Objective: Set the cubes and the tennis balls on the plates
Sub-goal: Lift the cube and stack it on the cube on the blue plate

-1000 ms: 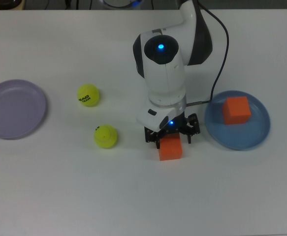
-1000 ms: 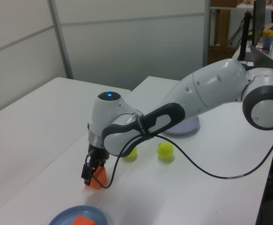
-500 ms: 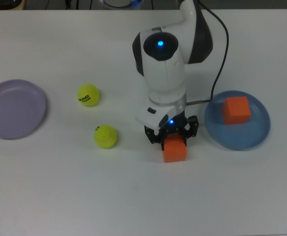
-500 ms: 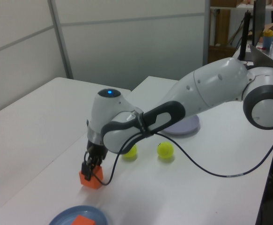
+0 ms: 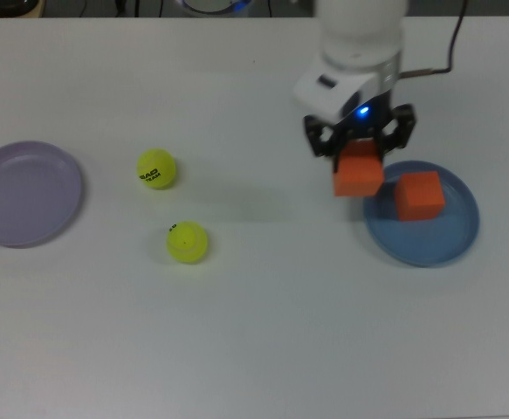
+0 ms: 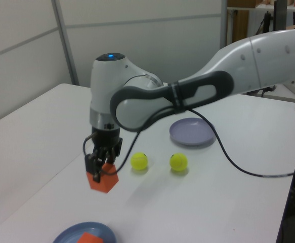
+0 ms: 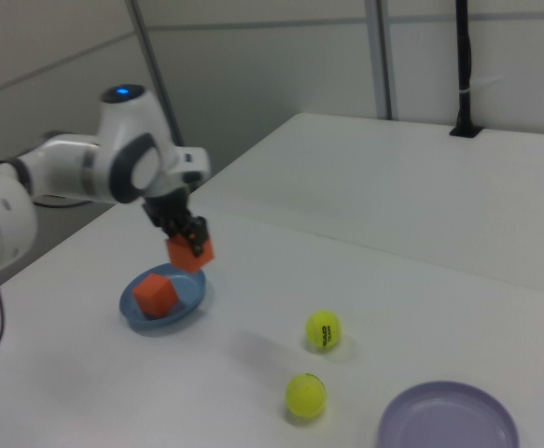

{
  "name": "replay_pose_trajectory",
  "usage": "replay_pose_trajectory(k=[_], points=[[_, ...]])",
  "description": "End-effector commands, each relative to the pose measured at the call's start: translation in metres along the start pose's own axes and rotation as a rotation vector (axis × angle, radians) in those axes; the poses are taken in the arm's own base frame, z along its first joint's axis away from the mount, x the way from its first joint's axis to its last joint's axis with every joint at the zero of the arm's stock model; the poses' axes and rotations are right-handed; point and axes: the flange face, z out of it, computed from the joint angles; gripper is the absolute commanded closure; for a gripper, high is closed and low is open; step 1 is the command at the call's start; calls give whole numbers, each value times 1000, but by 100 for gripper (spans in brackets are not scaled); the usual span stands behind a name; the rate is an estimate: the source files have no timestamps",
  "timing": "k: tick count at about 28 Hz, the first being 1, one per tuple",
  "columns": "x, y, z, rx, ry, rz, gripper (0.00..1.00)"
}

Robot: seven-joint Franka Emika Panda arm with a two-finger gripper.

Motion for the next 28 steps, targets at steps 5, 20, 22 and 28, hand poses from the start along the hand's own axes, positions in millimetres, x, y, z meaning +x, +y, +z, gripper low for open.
replay_pose_trajectory(k=[5, 20, 22, 28], points=[[-40, -80, 38, -99, 2, 30, 100], [-44, -115, 84, -102, 86, 90, 100], [-45, -116, 84, -99, 87, 94, 100], [-50, -125, 93, -99, 77, 92, 100]])
